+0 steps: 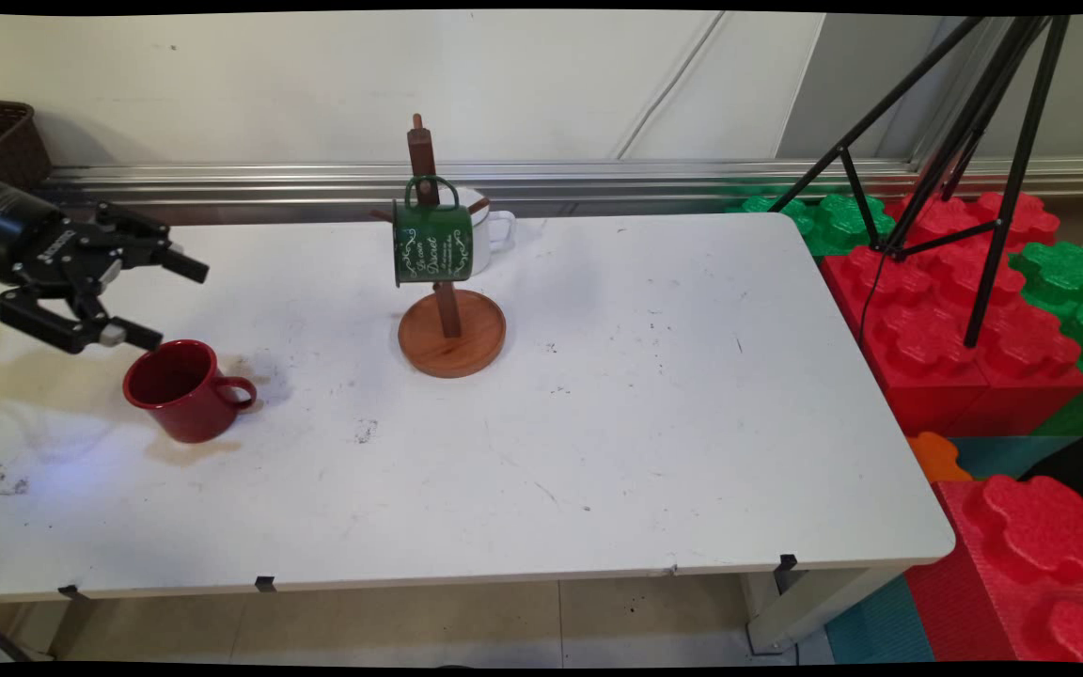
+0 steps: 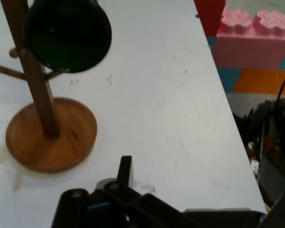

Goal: Pick up the green mug from the rack

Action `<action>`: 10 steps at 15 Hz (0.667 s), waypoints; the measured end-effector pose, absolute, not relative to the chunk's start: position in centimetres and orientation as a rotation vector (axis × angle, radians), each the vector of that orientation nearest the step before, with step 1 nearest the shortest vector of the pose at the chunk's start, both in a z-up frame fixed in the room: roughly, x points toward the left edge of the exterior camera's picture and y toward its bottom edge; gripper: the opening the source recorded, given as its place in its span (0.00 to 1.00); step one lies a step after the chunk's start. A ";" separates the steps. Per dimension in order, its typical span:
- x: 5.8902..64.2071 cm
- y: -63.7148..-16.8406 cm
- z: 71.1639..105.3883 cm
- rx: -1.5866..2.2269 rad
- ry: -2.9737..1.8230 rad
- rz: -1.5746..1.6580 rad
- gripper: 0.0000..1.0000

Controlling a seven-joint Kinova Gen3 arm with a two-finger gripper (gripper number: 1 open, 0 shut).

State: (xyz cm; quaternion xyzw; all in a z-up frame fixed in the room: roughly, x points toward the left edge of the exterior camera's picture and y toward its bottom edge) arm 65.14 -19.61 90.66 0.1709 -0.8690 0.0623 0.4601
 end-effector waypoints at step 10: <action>63.1 -21.5 90.1 0.425 -2.051 0.190 1.00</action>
